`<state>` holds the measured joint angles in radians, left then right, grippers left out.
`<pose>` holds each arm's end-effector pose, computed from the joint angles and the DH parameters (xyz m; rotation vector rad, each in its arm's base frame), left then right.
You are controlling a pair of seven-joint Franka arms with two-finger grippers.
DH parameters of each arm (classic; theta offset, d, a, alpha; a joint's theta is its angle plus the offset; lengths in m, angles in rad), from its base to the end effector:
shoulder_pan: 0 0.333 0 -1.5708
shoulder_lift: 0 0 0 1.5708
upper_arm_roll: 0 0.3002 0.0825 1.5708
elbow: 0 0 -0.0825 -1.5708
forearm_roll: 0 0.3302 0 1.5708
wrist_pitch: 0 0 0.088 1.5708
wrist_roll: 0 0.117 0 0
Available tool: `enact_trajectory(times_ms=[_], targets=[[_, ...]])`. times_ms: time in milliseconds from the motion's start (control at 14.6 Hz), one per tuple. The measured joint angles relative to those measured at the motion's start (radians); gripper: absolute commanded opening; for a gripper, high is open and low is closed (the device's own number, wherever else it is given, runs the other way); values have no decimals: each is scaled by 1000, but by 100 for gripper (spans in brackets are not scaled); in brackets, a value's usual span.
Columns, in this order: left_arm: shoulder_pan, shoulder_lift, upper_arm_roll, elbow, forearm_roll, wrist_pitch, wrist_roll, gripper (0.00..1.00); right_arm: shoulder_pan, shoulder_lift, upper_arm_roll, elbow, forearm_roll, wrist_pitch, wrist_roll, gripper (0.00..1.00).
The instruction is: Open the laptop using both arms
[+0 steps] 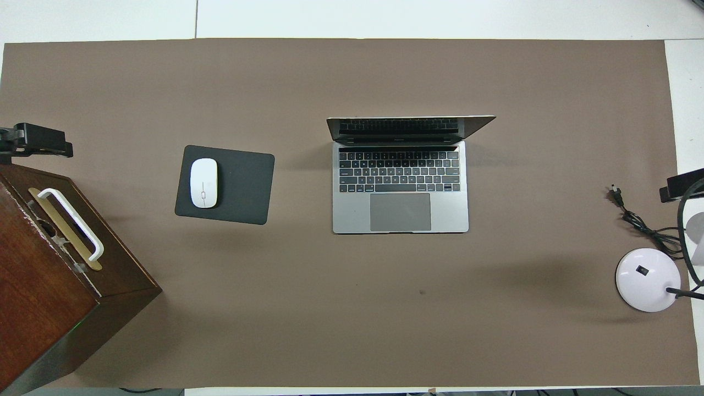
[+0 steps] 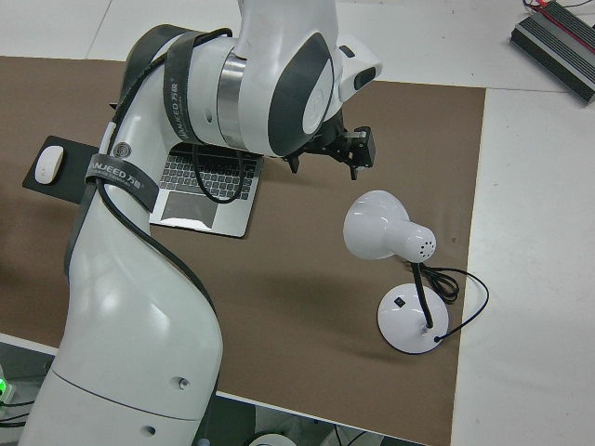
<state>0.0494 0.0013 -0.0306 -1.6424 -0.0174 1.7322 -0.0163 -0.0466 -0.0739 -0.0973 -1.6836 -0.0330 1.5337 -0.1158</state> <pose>0.5162 0.0080 0.5826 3.1208 0.0580 0.1382 0.4665 -0.0733 0.5846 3.1231 -0.0430 -0.1235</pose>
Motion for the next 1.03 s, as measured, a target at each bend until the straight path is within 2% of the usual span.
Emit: enact_trajectory(times_ms=[687,1031], targets=[[-20,-4,-3,0,0,-1,0,100,0,0,0,0,0,0,1,100],[-20,-9,-3,-7,0,-58,0,100,0,1,0,0,0,0,1,100]])
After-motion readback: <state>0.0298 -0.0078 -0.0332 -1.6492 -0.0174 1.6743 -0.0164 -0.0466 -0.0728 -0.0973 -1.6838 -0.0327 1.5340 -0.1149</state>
